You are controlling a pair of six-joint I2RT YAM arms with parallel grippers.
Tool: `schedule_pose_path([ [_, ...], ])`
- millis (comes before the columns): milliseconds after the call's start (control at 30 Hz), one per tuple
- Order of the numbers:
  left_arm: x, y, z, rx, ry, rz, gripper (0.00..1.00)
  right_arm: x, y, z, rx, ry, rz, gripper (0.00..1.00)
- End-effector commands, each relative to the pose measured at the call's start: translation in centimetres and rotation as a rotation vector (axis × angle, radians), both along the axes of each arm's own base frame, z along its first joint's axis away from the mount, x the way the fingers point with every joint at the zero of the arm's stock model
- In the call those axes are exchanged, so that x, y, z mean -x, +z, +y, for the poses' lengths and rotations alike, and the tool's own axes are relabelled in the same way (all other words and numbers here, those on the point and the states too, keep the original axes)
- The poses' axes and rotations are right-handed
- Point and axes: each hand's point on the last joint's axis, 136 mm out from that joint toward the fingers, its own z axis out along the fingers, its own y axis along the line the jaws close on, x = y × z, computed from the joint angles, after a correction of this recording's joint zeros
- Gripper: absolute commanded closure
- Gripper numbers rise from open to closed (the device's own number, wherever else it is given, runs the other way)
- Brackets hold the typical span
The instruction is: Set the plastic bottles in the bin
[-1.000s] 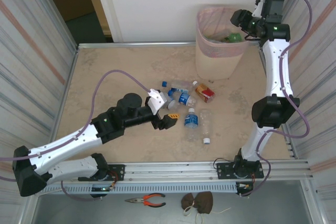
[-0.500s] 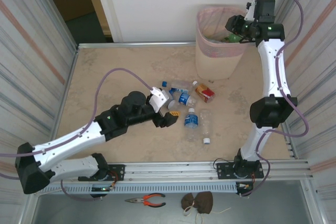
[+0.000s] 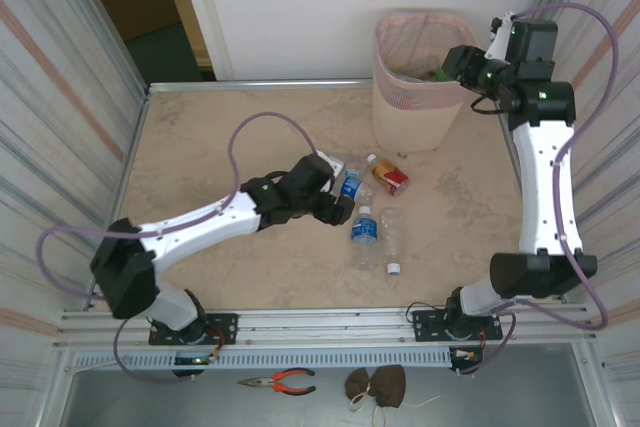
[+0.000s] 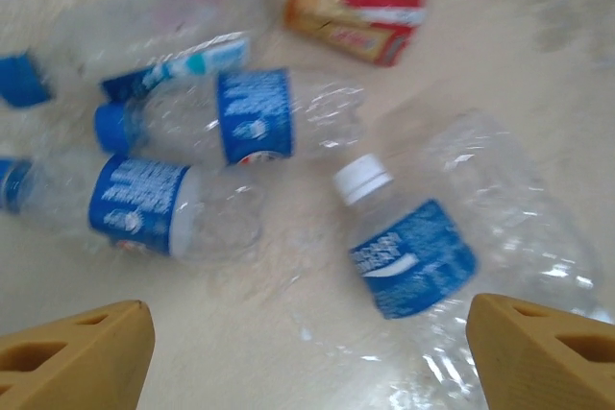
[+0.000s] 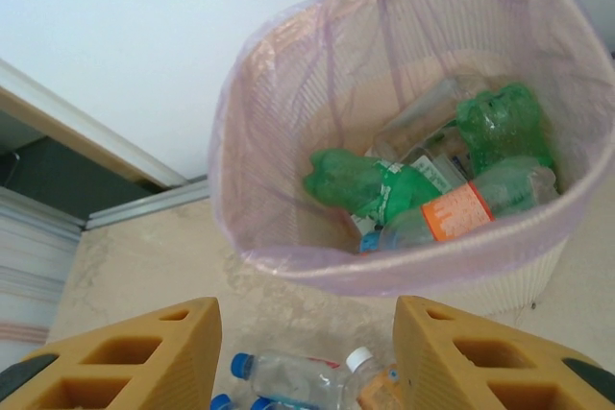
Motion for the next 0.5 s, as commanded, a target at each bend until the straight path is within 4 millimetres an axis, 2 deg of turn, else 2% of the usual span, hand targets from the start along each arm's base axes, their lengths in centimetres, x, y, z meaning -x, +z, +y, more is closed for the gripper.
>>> schedule_pose_path([
  [0,-2.4,-1.1,3.7,-0.118,0.313,0.038,0.15,1.2,0.0,-0.4,0.003,-0.022,-0.017,0.51],
  [200,-5.3,-3.4,6.1,-0.109,0.571,0.156,0.16,3.2,-0.3,-0.8,-0.006,-0.036,-0.021,0.50],
  [467,-10.1,-5.2,8.7,0.147,0.741,0.310,0.27,4.4,-0.7,-1.0,-0.015,-0.036,-0.017,0.50],
])
